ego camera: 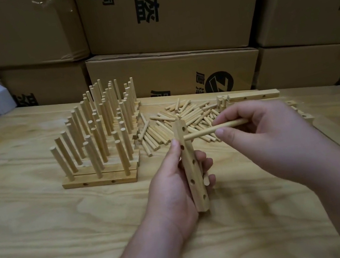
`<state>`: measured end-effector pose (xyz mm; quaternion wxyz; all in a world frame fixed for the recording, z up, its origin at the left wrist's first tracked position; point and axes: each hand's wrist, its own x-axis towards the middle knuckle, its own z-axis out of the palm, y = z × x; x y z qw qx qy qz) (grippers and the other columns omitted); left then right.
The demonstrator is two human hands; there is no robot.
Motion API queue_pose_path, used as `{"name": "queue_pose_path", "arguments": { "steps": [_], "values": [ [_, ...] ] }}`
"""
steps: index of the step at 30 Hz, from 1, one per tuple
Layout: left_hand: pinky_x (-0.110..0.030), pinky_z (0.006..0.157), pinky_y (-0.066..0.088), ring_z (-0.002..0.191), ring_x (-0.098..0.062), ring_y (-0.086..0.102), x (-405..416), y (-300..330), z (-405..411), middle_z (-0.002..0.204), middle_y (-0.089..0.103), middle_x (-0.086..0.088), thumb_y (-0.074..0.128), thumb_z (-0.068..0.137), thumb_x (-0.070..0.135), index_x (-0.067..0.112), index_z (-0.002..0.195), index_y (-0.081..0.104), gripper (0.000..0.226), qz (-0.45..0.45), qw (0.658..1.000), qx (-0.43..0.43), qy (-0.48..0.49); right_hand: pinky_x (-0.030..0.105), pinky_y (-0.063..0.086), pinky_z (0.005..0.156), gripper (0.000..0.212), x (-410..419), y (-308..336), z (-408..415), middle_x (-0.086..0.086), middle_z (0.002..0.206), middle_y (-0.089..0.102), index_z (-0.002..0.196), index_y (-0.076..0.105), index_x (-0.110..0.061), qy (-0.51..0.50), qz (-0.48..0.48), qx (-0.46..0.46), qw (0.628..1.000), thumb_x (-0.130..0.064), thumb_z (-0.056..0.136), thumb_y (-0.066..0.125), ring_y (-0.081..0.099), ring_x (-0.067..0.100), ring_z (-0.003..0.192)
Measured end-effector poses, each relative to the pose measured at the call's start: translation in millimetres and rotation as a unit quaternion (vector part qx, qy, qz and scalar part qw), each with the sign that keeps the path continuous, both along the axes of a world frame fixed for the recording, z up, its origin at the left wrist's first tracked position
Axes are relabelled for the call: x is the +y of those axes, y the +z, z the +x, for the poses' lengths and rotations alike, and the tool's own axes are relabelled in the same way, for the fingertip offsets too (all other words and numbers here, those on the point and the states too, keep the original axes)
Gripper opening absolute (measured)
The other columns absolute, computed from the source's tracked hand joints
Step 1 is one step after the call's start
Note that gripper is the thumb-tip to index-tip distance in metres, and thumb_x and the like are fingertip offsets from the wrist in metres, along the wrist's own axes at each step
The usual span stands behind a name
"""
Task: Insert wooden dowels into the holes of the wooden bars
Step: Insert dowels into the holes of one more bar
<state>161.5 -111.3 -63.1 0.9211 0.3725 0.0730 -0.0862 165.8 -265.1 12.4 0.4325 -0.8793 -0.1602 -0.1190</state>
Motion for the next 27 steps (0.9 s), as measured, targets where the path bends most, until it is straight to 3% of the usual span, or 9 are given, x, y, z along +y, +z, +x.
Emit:
{"name": "queue_pose_path", "arguments": {
  "steps": [13, 22, 27],
  "values": [
    [-0.035, 0.068, 0.051, 0.073, -0.017, 0.069, -1.2, -0.1, -3.9, 0.079, 0.068, 0.0, 0.063, 0.079, 0.051, 0.028, 0.095, 0.081, 0.033, 0.042, 0.998, -0.045, -0.01, 0.013, 0.041, 0.043, 0.013, -1.9, -0.8, 0.2, -0.014, 0.069, 0.065, 0.086, 0.071, -0.036, -0.031, 0.007, -0.042, 0.999, -0.024, 0.092, 0.071, 0.054, 0.002, 0.053],
    [-0.034, 0.067, 0.056, 0.078, -0.016, 0.07, 1.5, -5.4, -2.1, 0.083, 0.07, -0.001, 0.069, 0.079, 0.051, 0.025, 0.104, 0.08, 0.038, 0.055, 0.997, -0.048, -0.001, 0.008, 0.041, 0.049, 0.014, -2.4, 2.7, -2.4, -0.033, 0.079, 0.063, 0.082, 0.069, -0.04, -0.024, -0.067, -0.059, 0.996, -0.029, 0.092, 0.07, 0.058, -0.007, 0.065],
    [-0.032, 0.064, 0.056, 0.073, -0.017, 0.068, 1.5, -2.7, -2.7, 0.076, 0.066, -0.002, 0.063, 0.09, 0.045, 0.022, 0.091, 0.081, 0.03, 0.036, 0.998, -0.042, -0.011, 0.007, 0.04, 0.048, 0.012, -4.1, 2.1, -2.3, -0.035, 0.072, 0.061, 0.084, 0.07, -0.04, -0.015, -0.077, -0.058, 0.995, -0.031, 0.092, 0.07, 0.057, -0.008, 0.063]
  ]
}}
